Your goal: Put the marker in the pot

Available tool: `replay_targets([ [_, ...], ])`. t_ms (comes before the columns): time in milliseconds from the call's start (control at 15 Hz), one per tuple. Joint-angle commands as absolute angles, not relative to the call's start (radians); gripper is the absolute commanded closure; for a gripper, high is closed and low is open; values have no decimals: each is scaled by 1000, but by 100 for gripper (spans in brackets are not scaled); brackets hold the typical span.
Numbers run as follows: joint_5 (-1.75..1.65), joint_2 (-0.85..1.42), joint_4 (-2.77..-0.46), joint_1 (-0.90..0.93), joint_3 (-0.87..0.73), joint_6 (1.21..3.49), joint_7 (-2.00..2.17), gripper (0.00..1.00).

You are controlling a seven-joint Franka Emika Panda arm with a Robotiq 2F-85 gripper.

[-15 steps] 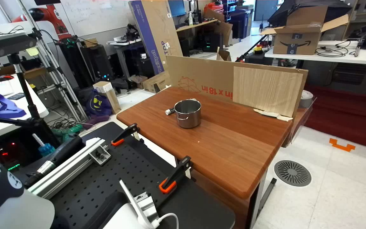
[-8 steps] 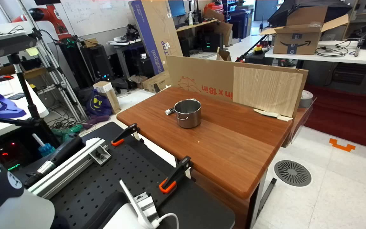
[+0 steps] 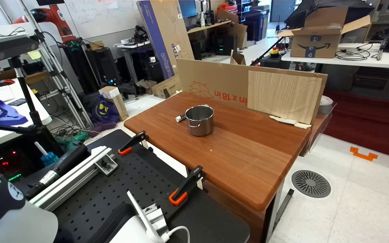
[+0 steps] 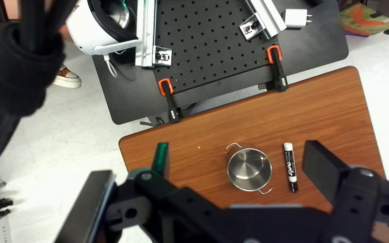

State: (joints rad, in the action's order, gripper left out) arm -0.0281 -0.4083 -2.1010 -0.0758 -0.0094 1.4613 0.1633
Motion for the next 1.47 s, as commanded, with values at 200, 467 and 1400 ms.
replay_targets([
  [200,-29,-407,-2099,-72,-13,1460,164,0],
  [467,-29,-407,-2099,-72,-13,1460,164,0],
  [1400,10,-296,-2110,-60,-16,1700,153,0],
])
